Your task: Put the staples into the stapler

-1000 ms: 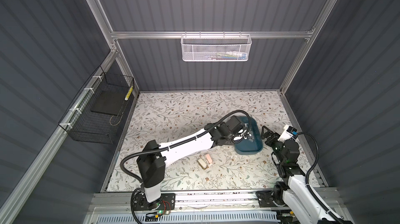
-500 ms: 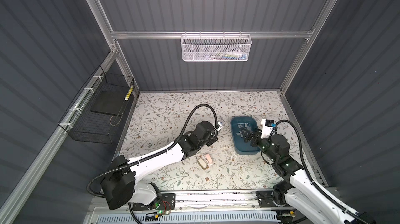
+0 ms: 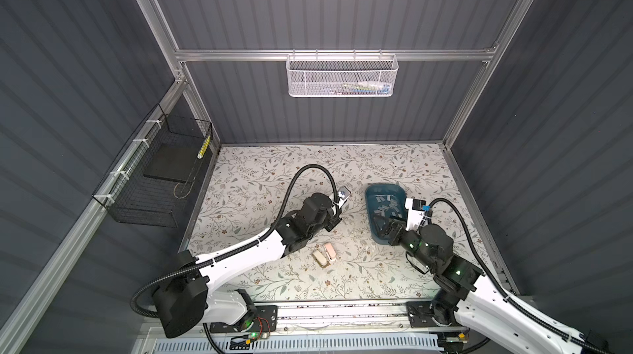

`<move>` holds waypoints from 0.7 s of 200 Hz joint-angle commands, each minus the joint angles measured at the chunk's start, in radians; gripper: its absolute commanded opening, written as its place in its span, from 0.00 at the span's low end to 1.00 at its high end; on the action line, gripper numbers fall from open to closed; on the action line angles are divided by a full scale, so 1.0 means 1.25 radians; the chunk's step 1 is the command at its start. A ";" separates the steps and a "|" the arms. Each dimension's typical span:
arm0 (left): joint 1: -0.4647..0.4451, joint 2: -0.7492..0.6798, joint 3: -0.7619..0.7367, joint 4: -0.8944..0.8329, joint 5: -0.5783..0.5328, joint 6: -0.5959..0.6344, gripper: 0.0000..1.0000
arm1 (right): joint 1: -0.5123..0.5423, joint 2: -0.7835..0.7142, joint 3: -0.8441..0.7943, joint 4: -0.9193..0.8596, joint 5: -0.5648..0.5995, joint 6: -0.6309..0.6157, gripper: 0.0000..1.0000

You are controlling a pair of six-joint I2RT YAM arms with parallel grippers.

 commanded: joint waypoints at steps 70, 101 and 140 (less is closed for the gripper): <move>0.018 0.029 0.066 -0.019 0.158 -0.005 0.00 | 0.011 0.227 0.065 0.207 -0.120 0.044 0.66; 0.017 0.067 0.083 -0.033 0.163 0.003 0.00 | 0.014 0.273 0.073 0.252 -0.126 0.047 0.59; 0.018 0.076 0.092 -0.034 0.208 -0.007 0.00 | 0.013 0.294 0.075 0.243 -0.065 0.062 0.44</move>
